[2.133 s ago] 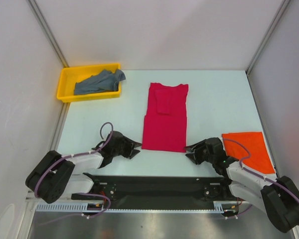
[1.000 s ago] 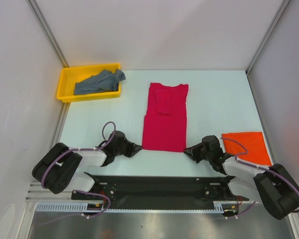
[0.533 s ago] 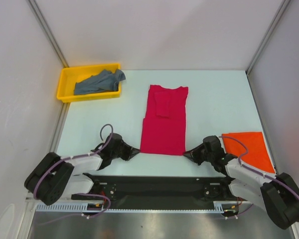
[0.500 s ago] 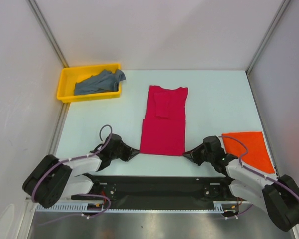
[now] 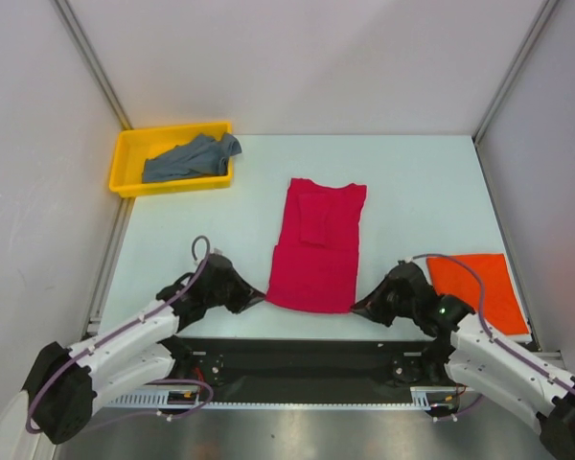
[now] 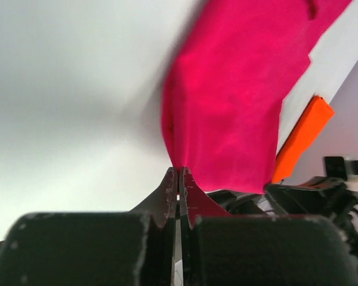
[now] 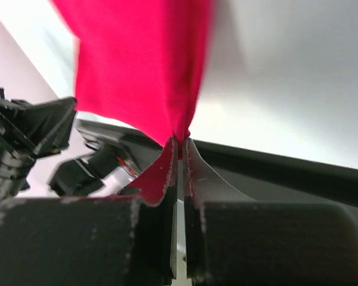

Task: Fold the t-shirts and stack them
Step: Fold the tshirt

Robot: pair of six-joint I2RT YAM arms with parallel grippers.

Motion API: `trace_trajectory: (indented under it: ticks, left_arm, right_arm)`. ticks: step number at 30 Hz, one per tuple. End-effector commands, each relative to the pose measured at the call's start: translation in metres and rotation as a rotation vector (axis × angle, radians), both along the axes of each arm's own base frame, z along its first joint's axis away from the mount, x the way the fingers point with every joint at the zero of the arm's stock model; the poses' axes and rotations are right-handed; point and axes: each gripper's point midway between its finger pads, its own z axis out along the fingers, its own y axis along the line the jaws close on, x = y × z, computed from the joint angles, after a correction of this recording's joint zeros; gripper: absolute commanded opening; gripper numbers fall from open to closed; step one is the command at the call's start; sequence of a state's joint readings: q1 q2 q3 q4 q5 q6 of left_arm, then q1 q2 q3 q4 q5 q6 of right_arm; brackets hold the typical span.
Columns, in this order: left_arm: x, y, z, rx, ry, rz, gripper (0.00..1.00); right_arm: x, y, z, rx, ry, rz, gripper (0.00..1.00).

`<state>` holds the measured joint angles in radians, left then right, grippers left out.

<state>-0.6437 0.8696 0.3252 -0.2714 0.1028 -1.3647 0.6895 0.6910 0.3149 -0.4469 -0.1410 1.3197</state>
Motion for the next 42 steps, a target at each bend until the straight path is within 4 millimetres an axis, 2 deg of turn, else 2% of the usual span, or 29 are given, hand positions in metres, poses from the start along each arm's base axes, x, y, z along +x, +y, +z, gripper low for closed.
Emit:
trace_trajectory:
  ticks: [1,2,3,4,5,6,7,8,9,10,11,12,13,14,15,16,17,20,22,23,25,27,28,30,31,33,34,36,42]
  left_arm:
    - [0.033,-0.006,0.048,0.104,-0.139,-0.072,0.00]
    - [0.044,-0.008,0.047,0.130,-0.135,-0.072,0.00]
    - [0.057,-0.007,0.055,0.144,-0.162,-0.075,0.00]
    - [0.077,-0.015,0.081,0.127,-0.213,-0.072,0.00]
    - [0.089,-0.019,0.072,0.155,-0.178,-0.089,0.00]
    - [0.105,-0.016,0.077,0.181,-0.198,-0.097,0.00]
    - [0.129,-0.023,0.104,0.168,-0.249,-0.096,0.00]
    - [0.142,-0.024,0.109,0.179,-0.257,-0.101,0.00]
    - [0.159,-0.023,0.097,0.223,-0.240,-0.126,0.00]
    - [0.183,-0.031,0.125,0.212,-0.304,-0.126,0.00]
    - [0.195,-0.032,0.129,0.223,-0.307,-0.133,0.00]
    - [0.208,-0.032,0.110,0.250,-0.256,-0.158,0.00]
    - [0.227,-0.038,0.130,0.232,-0.303,-0.157,0.00]
    - [0.237,-0.040,0.130,0.226,-0.303,-0.163,0.00]
    - [0.247,-0.041,0.131,0.207,-0.308,-0.161,0.00]
    - [0.260,-0.046,0.129,0.192,-0.311,-0.164,0.00]
    - [0.270,-0.045,0.129,0.182,-0.325,-0.161,0.00]
    - [0.294,-0.056,0.125,0.149,-0.342,-0.197,0.00]
    - [0.309,-0.063,0.132,0.117,-0.366,-0.224,0.00]
    - [0.315,-0.066,0.118,0.120,-0.350,-0.245,0.00]
    - [0.330,-0.068,0.127,0.116,-0.385,-0.246,0.00]
    - [0.340,-0.074,0.116,0.104,-0.386,-0.264,0.00]
    - [0.346,-0.077,0.124,0.089,-0.404,-0.269,0.00]
    - [0.354,-0.078,0.108,0.087,-0.371,-0.267,0.00]
    - [0.358,-0.079,0.109,0.081,-0.381,-0.265,0.00]
    - [0.364,-0.079,0.103,0.086,-0.382,-0.264,0.00]
    - [0.368,-0.080,0.106,0.088,-0.397,-0.263,0.00]
    - [0.375,-0.078,0.104,0.086,-0.403,-0.250,0.00]
    - [0.386,-0.077,0.086,0.051,-0.375,-0.228,0.00]
  right_arm:
    - [0.027,-0.001,0.034,-0.042,-0.068,0.054,0.00]
    - [0.046,-0.010,0.041,-0.051,-0.105,0.037,0.00]
    - [0.061,-0.008,0.059,-0.030,-0.141,0.036,0.00]
    - [0.072,-0.007,0.057,-0.032,-0.107,0.057,0.00]
    - [0.091,-0.015,0.063,-0.031,-0.117,0.024,0.00]
    - [0.112,-0.013,0.083,-0.023,-0.182,0.053,0.00]
    - [0.125,-0.009,0.078,-0.007,-0.144,0.074,0.00]
    - [0.137,-0.009,0.079,-0.008,-0.142,0.082,0.00]
    - [0.153,-0.011,0.085,-0.018,-0.173,0.097,0.00]
    - [0.175,-0.006,0.089,-0.020,-0.168,0.114,0.00]
    - [0.187,-0.005,0.093,-0.027,-0.178,0.128,0.00]
    - [0.199,-0.008,0.095,-0.030,-0.181,0.127,0.00]
    - [0.217,-0.004,0.109,-0.017,-0.226,0.146,0.00]
    - [0.228,-0.004,0.096,-0.021,-0.188,0.146,0.00]
    - [0.238,-0.007,0.093,-0.022,-0.177,0.139,0.00]
    - [0.253,-0.005,0.106,-0.013,-0.210,0.144,0.00]
    - [0.260,-0.006,0.093,-0.017,-0.174,0.143,0.00]
    - [0.282,-0.011,0.098,-0.010,-0.186,0.122,0.00]
    - [0.293,-0.015,0.091,0.004,-0.167,0.109,0.00]
    - [0.300,-0.017,0.094,0.006,-0.178,0.105,0.00]
    - [0.310,-0.019,0.087,0.013,-0.171,0.099,0.00]
    - [0.320,-0.024,0.087,0.021,-0.173,0.090,0.00]
    - [0.324,-0.028,0.078,0.031,-0.151,0.084,0.00]
    - [0.334,-0.028,0.079,0.039,-0.166,0.089,0.00]
    - [0.338,-0.029,0.070,0.039,-0.147,0.086,0.00]
    - [0.345,-0.033,0.069,0.042,-0.150,0.081,0.00]
    - [0.351,-0.033,0.072,0.042,-0.160,0.081,0.00]
    - [0.355,-0.036,0.061,0.043,-0.138,0.077,0.00]
    - [0.367,-0.043,0.049,0.051,-0.119,0.070,0.00]
